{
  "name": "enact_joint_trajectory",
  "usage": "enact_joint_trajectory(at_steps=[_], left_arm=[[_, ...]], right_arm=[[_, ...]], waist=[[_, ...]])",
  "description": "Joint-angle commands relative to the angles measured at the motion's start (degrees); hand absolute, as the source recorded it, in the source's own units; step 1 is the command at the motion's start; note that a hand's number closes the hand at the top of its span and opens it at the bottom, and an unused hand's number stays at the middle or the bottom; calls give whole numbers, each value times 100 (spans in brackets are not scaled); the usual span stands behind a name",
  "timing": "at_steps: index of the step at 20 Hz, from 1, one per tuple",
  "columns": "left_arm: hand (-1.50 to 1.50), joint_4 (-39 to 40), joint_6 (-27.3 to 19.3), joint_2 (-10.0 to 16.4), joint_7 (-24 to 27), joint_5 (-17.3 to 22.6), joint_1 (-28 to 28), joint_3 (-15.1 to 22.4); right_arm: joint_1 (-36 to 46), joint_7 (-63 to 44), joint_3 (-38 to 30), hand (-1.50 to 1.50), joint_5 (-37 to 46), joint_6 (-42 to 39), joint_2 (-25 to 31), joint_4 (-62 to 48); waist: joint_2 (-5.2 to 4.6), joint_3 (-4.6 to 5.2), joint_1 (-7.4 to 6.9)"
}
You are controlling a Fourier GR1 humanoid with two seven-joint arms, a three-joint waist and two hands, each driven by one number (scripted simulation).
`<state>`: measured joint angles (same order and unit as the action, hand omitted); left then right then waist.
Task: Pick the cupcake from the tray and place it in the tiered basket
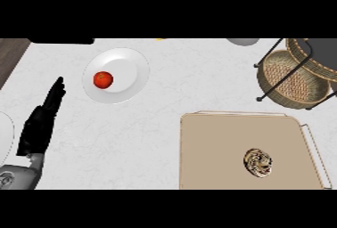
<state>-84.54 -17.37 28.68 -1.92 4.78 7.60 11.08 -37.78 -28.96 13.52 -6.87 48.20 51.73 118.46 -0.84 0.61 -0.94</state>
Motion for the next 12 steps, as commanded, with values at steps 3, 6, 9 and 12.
enact_joint_trajectory(at_steps=[3, 6, 9, 12], left_arm=[[0, 102, 64, -6, -302, -48, 403, -44], [0, 171, 180, -90, -161, -38, 368, -18], [0, 106, 222, -46, -235, -33, 326, -76], [0, 496, 149, -344, -7, -181, 399, 55]], right_arm=[[578, -2651, -219, -150, 229, -35, 1250, 932], [1243, -3616, -242, -150, 27, -426, 1458, 785], [1843, -4408, 62, -150, 36, -596, 1423, 898], [2303, -4876, 414, -150, 146, -747, 1375, 770]], waist=[[1, -19, -98], [23, -38, -115], [31, -41, -174], [21, -40, -118]])
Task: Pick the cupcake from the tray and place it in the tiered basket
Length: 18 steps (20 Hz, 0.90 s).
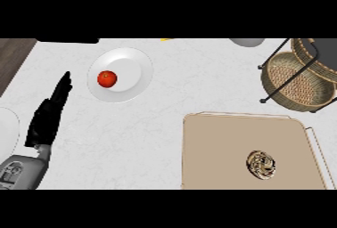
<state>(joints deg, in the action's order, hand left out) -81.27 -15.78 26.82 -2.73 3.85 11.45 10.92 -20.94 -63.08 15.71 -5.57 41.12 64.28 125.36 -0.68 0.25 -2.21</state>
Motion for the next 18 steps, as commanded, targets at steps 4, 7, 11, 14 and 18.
enact_joint_trajectory(at_steps=[4, 7, 11, 14, 18], left_arm=[[0, 38, 94, -29, 151, -104, -157, 2], [0, -76, 112, -68, -140, -39, 51, -61], [0, -36, 251, 6, -182, 14, 98, -213], [0, -226, 78, -32, -164, -166, -161, -222], [0, -65, 13, -175, -159, -268, -75, -161]], right_arm=[[1144, -1657, 694, -150, 186, -226, -177, -525], [1517, -1707, 1068, -150, 351, -257, -505, -885], [1877, -1896, 1425, -150, 660, -381, -763, -1091], [1916, -2174, 1453, -150, 900, -487, -680, -718], [2193, -2216, 1794, -150, 1121, -725, -827, -1272]], waist=[[7, -9, -75], [10, -15, -77], [35, -14, 22], [68, -13, 141], [46, -5, 117]])
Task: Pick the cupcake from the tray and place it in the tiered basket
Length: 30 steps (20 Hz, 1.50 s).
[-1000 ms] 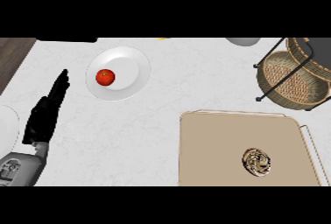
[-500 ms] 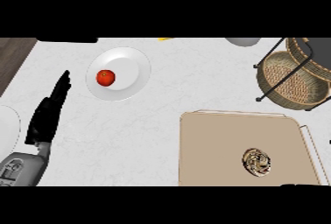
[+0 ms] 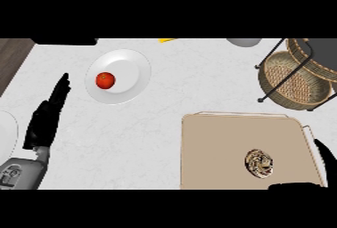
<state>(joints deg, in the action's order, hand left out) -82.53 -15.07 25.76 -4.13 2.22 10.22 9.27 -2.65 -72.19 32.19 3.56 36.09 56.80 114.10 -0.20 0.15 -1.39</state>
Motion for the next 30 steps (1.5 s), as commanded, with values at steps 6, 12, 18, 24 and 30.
enact_joint_trajectory(at_steps=[6, 12, 18, 24, 30], left_arm=[[0, 178, 85, -34, -12, -34, 121, -168], [0, 58, 173, 27, -36, -91, 56, -184], [0, -41, 0, -225, 25, -243, -118, -88], [0, 198, 172, -98, 249, -201, -40, -331], [0, -144, 122, -247, -135, -341, -80, -210]], right_arm=[[666, -1309, 347, -150, 593, -226, -390, -465], [730, -1311, 486, -150, 629, -380, -742, -782], [723, -1311, 594, -150, 813, -221, -1206, -1163], [915, -1310, 564, -150, 1013, -325, -1700, -1507], [1065, -1248, 365, -150, 965, -661, -1951, -1856]], waist=[[0, 9, 58], [12, 7, 69], [24, 0, 98], [12, 5, 123], [22, -9, 112]])
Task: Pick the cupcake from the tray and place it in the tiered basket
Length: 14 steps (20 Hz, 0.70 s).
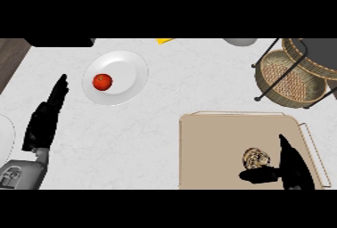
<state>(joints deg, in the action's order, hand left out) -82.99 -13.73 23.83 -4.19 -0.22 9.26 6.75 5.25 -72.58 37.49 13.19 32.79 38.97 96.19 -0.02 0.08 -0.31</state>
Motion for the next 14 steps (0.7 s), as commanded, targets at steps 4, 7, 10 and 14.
enact_joint_trajectory(at_steps=[4, 7, 10, 14], left_arm=[[0, 83, 187, 8, 261, 20, -148, -181], [0, -159, 152, -26, 137, -29, -238, -173], [0, -46, 85, -84, -152, -133, 39, -213], [0, 206, 284, -53, 230, -43, 34, -282]], right_arm=[[342, -976, -100, -150, 45, -339, -680, -452], [123, -749, -47, -150, 146, -203, -877, -689], [147, -708, -138, 150, -39, -389, -1021, -616], [543, -55, 224, 150, -216, -1199, -815, -1100]], waist=[[-3, -3, -9], [4, -6, -12], [3, -5, 26], [-24, -2, -55]])
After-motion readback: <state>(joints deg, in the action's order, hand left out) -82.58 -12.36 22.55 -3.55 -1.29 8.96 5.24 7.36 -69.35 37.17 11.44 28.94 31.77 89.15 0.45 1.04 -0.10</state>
